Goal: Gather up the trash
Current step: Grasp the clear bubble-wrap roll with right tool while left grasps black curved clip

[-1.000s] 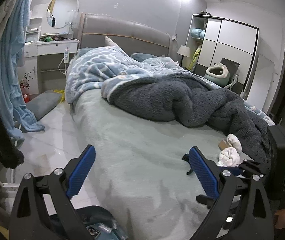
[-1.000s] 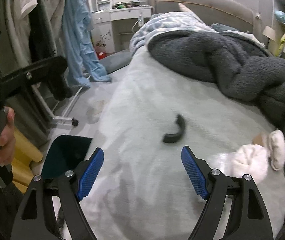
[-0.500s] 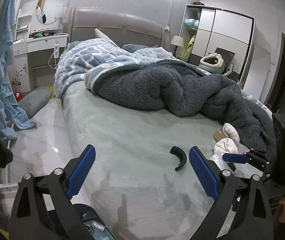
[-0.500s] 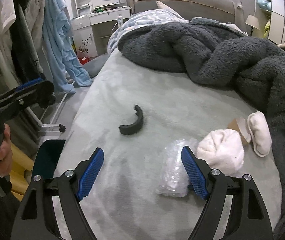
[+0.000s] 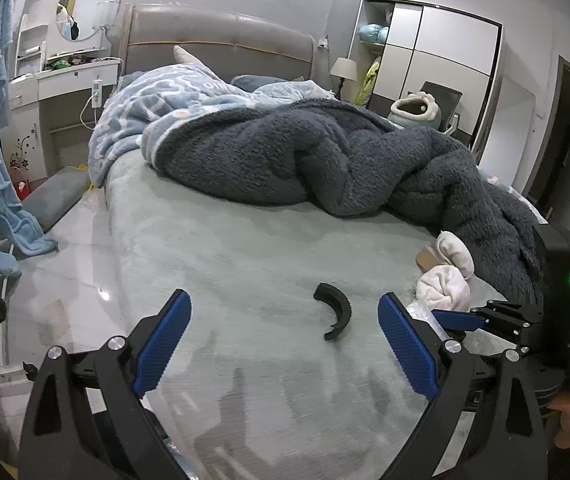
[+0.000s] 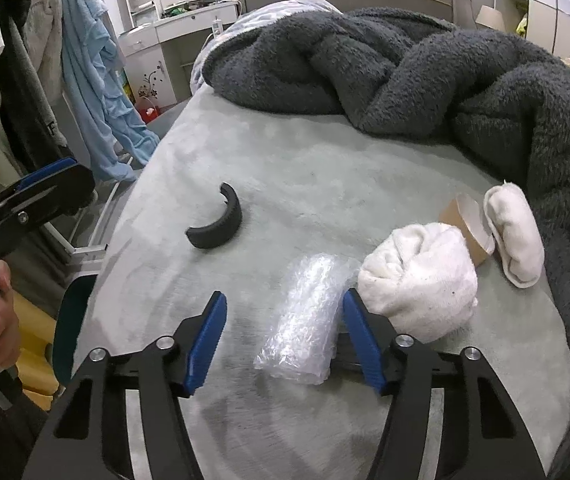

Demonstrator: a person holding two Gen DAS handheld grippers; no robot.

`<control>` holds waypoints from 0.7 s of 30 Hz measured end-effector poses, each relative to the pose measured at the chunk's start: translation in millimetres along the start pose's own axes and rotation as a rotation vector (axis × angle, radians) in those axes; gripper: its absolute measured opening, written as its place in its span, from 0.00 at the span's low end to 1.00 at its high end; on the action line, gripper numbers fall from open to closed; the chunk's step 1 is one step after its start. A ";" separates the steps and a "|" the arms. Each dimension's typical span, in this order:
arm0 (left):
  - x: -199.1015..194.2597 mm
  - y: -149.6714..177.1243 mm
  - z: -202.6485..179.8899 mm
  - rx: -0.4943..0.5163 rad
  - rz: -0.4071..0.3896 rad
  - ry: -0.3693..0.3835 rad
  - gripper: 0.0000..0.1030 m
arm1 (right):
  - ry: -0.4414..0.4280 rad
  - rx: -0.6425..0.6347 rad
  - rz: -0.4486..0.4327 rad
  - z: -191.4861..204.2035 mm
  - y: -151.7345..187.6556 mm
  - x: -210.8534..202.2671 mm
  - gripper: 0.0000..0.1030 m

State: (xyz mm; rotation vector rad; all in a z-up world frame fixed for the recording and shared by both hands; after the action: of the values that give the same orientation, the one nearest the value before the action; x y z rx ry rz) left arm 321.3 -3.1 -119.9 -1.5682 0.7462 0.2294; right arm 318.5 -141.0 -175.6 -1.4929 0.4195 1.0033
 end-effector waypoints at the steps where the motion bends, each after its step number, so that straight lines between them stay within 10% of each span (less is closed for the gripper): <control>1: 2.0 0.6 -2.3 0.003 0.003 0.002 0.93 | -0.001 0.002 0.001 -1.9 0.0 1.8 0.55; 14: 28.4 6.3 -24.9 0.045 0.024 -0.009 0.89 | 0.056 -0.050 0.020 -11.8 4.2 10.0 0.35; 21: 40.9 4.6 -22.7 0.050 0.033 -0.039 0.88 | -0.055 0.012 -0.026 -7.2 -3.6 -7.3 0.35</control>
State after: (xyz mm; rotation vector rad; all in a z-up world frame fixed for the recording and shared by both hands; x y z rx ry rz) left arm 343.6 -37.5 -142.8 -1.5009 0.7422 0.2625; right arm 319.6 -149.1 -168.4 -1.4534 0.3657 1.0171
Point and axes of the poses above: each gripper's, at about its wrist camera, not at the fingertips, and x roughly the way its jaws point, z to its left, y to its underside, the point moved 9 cm from there along x, roughly the way its jaws point, and after that the axes turned 2 degrees about x, right-handed, at the moved point
